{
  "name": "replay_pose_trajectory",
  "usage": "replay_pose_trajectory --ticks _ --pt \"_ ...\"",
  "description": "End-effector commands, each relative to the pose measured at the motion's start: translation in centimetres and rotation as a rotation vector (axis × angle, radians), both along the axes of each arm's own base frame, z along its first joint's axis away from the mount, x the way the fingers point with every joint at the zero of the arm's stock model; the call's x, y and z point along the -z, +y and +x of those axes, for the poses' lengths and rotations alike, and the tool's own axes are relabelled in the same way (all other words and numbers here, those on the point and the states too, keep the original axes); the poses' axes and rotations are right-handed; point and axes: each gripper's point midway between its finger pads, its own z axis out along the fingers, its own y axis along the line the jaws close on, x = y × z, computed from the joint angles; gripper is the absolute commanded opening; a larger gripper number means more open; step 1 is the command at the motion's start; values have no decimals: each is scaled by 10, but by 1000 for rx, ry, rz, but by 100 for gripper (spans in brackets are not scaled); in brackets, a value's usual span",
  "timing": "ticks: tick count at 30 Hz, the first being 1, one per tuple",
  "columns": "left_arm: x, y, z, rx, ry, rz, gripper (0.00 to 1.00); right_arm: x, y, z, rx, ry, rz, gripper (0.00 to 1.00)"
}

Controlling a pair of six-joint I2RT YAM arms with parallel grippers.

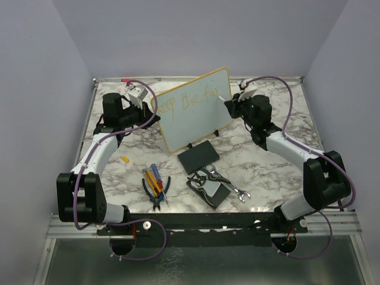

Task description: Write a sentence on the whiteboard

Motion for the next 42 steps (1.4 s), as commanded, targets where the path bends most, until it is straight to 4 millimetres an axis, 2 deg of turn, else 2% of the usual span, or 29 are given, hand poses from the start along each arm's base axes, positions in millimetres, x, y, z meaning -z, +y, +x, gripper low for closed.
replay_pose_trajectory --ticks 1,6,10,17,42 --pt "23 -2 -10 14 55 51 0 -10 -2 -11 20 -14 6 1" --pt "23 -2 -10 11 58 50 0 -48 0 -20 12 -96 49 1" --pt "23 -2 -10 12 58 50 0 -60 3 -13 16 -131 54 1" --pt "23 -2 -10 12 57 52 0 -60 8 0 14 -141 42 1" --pt "24 -2 -10 12 58 52 0 -51 10 16 36 -130 23 1"
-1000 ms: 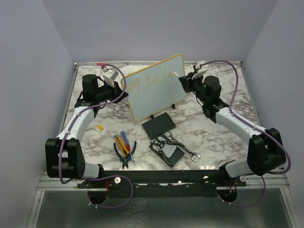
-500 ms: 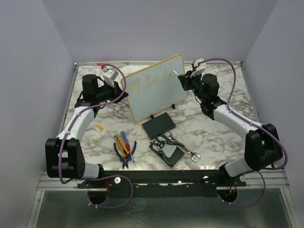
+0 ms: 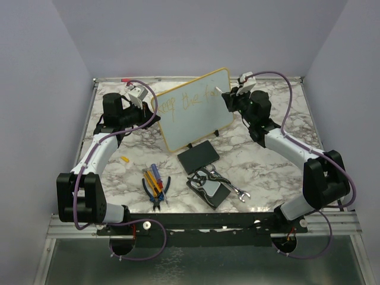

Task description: Write a sentence on the whiteboard

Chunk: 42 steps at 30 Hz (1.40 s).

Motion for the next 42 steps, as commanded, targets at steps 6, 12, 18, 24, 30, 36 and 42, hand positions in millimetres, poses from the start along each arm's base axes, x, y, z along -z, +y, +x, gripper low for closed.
replay_pose_trajectory --ticks 6,12,18,24,30,36,42 --pt "24 -2 -10 13 59 50 0 -9 1 10 21 -31 -8 1" --pt "24 -2 -11 17 57 50 0 -7 1 13 23 -27 -13 1" --pt "23 -3 -12 26 54 48 0 -5 1 14 25 -24 -19 1" --pt "24 -1 -11 12 61 50 0 -2 0 12 29 -16 -24 1" --pt "30 7 -4 -49 82 78 0 -12 -15 -7 67 -34 -1 1" --pt "33 10 -2 -64 95 89 0 -19 -35 -27 136 -25 44 1" --pt "31 8 -3 -53 86 87 0 -4 -28 -21 106 0 6 1"
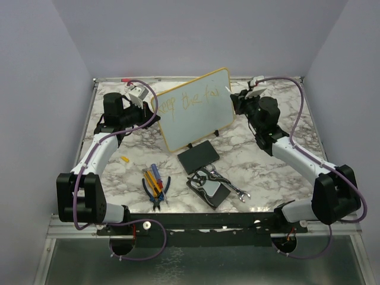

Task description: Write a sentence on the whiteboard

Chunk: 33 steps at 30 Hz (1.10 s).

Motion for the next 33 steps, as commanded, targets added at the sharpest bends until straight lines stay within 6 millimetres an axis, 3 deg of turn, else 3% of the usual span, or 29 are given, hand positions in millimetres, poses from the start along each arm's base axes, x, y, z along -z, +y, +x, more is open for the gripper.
replay_pose_trajectory --ticks 1,12,33 --pt "29 6 -7 -24 81 67 0 19 5 5 -11 47 -24 1" --pt "29 4 -7 -11 78 65 0 28 19 18 -60 57 -47 1" --pt "30 3 -8 -4 79 64 0 38 23 31 -50 79 -66 1"
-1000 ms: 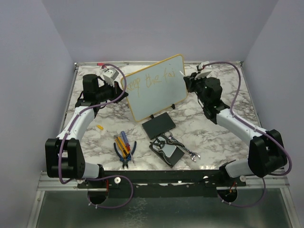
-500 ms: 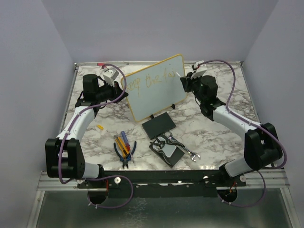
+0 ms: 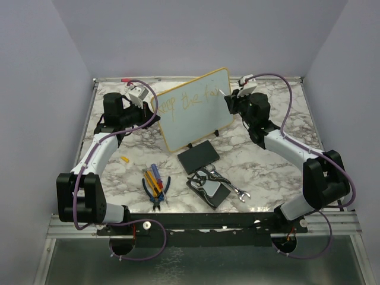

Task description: Write a sentence on the whiteboard

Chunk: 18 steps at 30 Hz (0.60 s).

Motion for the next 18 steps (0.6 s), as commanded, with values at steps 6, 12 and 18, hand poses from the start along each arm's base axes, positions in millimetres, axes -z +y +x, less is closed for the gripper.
replay_pose_trajectory --ticks 6,12,18 --pt "29 4 -8 -8 76 65 0 -5 -4 10 50 -8 1 1" --pt "29 4 -8 -8 75 65 0 -4 -12 14 100 -2 -3 1" --pt "29 4 -8 -8 73 66 0 0 -12 17 103 6 -10 1"
